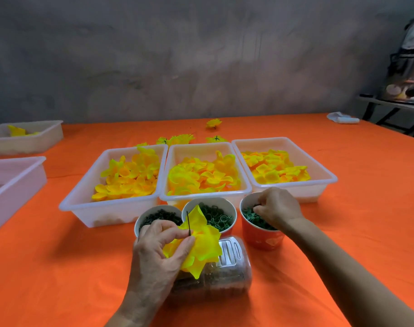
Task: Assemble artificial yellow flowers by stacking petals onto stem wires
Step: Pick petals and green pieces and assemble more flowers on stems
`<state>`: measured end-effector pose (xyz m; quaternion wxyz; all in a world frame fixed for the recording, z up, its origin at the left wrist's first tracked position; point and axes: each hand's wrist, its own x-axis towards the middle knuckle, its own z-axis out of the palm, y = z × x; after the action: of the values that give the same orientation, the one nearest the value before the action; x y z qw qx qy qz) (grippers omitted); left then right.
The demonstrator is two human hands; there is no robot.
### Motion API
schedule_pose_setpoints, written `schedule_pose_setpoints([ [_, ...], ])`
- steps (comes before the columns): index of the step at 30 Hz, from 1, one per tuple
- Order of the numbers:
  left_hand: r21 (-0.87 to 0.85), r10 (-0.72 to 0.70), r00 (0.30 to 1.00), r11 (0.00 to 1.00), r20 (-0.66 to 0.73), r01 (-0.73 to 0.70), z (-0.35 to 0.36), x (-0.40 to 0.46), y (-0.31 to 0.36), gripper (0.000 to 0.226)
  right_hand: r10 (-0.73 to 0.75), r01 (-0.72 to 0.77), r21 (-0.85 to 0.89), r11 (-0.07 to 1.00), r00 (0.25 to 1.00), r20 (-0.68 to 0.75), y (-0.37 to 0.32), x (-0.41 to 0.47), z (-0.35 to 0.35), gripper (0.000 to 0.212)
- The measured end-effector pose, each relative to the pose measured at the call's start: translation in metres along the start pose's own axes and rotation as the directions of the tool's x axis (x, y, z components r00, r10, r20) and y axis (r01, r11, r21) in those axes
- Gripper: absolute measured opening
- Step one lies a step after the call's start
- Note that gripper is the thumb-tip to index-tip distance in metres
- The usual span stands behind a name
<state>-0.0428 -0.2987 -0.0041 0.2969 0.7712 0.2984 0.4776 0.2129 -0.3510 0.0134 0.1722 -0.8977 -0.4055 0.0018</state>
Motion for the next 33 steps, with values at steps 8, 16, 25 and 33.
schedule_pose_setpoints([
  [8, 0.010, -0.008, 1.000, 1.000, 0.029, 0.008, -0.003, 0.000, 0.004, 0.003, 0.011, -0.009, -0.077, 0.997, 1.000, 0.023, 0.002, 0.010, 0.021, 0.026],
  [16, 0.041, 0.001, 0.999, 0.999, 0.036, -0.002, -0.003, 0.001, 0.003, 0.004, -0.089, 0.088, -0.015, 0.996, 0.995, -0.052, -0.001, 0.003, 0.019, 0.016],
  [25, 0.015, 0.008, 0.999, 1.000, 0.039, -0.008, -0.003, 0.000, 0.004, 0.003, 0.016, -0.003, 0.499, 0.867, 1.000, -0.022, 0.004, 0.004, 0.014, 0.011],
  [33, -0.001, 0.006, 1.000, 1.000, 0.030, -0.006, -0.002, 0.001, 0.002, 0.003, 0.081, -0.083, 0.807, 0.584, 0.996, 0.043, 0.008, 0.002, 0.004, 0.028],
])
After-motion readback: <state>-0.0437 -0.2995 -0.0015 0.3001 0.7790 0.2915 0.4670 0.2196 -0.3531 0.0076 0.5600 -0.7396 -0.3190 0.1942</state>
